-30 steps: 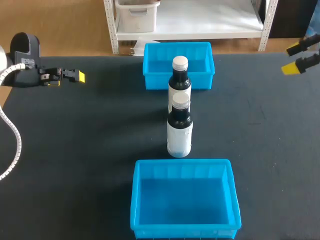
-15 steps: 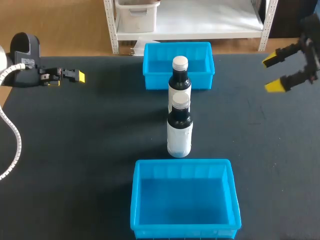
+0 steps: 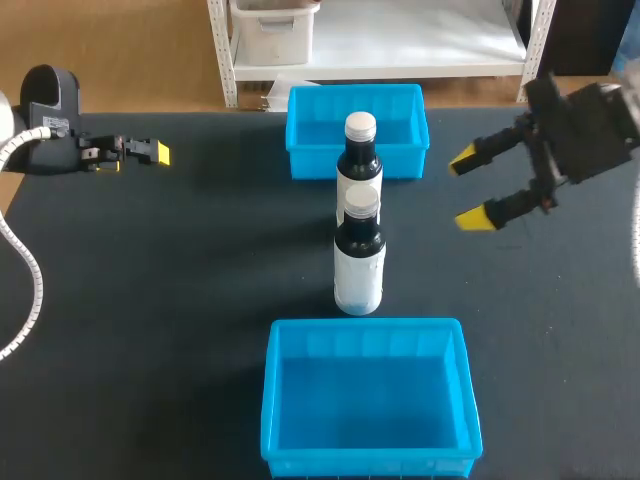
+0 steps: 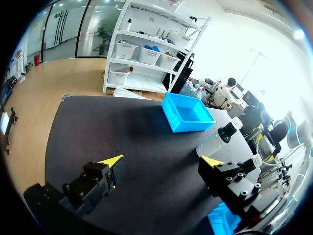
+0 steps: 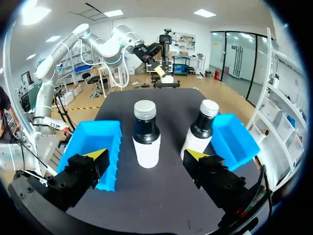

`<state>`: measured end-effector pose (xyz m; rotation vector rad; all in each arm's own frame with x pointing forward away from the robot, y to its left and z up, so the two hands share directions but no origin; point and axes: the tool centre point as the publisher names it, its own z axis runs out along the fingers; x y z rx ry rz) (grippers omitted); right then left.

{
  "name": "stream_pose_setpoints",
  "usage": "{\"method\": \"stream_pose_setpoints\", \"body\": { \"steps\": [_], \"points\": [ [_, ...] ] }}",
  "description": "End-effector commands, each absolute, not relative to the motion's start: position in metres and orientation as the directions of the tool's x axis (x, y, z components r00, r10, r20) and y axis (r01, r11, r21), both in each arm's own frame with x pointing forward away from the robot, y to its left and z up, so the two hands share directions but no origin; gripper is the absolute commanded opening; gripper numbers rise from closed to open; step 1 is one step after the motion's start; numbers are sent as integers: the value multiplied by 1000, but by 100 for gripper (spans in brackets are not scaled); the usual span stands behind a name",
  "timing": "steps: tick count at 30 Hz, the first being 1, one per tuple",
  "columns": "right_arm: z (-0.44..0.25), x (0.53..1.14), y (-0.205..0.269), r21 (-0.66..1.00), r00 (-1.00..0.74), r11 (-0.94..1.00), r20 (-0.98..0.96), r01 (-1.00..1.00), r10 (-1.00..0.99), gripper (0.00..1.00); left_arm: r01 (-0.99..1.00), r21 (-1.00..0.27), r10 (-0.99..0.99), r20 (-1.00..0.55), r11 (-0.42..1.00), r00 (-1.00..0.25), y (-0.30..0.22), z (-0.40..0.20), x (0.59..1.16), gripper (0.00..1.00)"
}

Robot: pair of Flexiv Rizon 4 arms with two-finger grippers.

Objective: Pick up the bottle, and place it in the far bin if it is heavy, or in the near bin if it is light.

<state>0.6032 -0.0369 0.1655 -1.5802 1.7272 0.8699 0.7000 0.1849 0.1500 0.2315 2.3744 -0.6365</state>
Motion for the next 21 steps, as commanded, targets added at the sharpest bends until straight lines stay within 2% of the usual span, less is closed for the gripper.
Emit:
{"method": "stream_pose_setpoints", "body": {
  "steps": [1, 21],
  "points": [
    [155, 611, -14, 85, -73, 6, -812, -996, -579, 100, 321, -383, 0, -642, 866, -767, 185, 150, 700, 100],
    [134, 590, 46, 141, -110, -6, -795, -990, -596, 100, 321, -383, 0, -642, 866, -767, 185, 150, 700, 100]
  ]
}}
